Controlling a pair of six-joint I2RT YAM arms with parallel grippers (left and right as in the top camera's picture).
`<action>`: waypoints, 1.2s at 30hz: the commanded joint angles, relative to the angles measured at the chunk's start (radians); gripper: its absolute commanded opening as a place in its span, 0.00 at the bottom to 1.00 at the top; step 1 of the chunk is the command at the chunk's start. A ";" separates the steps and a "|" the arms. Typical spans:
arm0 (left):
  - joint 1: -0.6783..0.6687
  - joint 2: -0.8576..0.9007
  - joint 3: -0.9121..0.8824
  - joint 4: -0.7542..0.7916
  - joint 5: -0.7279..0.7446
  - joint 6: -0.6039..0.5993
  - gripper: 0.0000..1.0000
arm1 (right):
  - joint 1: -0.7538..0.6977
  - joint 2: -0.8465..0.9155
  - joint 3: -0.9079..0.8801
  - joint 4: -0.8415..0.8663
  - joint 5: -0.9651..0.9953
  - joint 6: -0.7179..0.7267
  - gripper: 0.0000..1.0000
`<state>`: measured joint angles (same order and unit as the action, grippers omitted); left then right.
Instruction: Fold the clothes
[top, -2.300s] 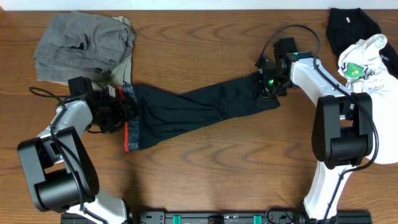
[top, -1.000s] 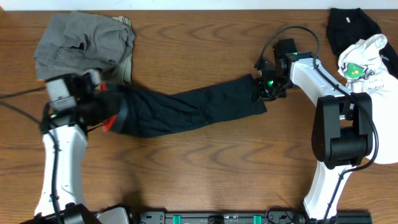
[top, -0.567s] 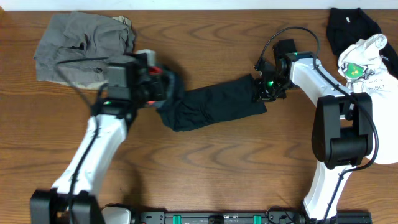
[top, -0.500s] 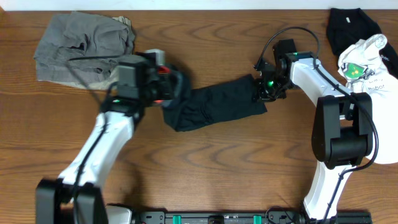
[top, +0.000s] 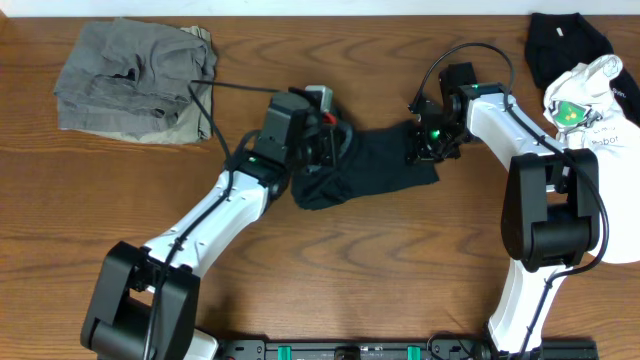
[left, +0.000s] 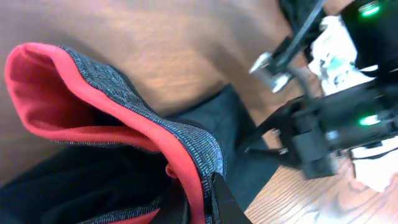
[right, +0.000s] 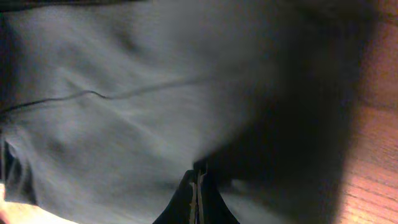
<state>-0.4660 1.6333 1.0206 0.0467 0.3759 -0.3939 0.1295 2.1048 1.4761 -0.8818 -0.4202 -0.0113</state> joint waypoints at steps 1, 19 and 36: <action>-0.033 0.023 0.045 0.009 -0.041 -0.008 0.06 | 0.003 0.016 -0.005 -0.001 -0.018 -0.012 0.01; 0.060 0.050 0.222 -0.367 -0.142 0.100 0.06 | -0.006 0.016 0.000 0.027 0.012 0.011 0.01; 0.301 0.049 0.480 -0.933 -0.367 0.306 0.06 | -0.011 0.016 0.169 -0.105 0.013 0.003 0.01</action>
<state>-0.1883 1.6909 1.4654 -0.8558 0.0853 -0.1493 0.1276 2.1101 1.6287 -0.9775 -0.4076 -0.0082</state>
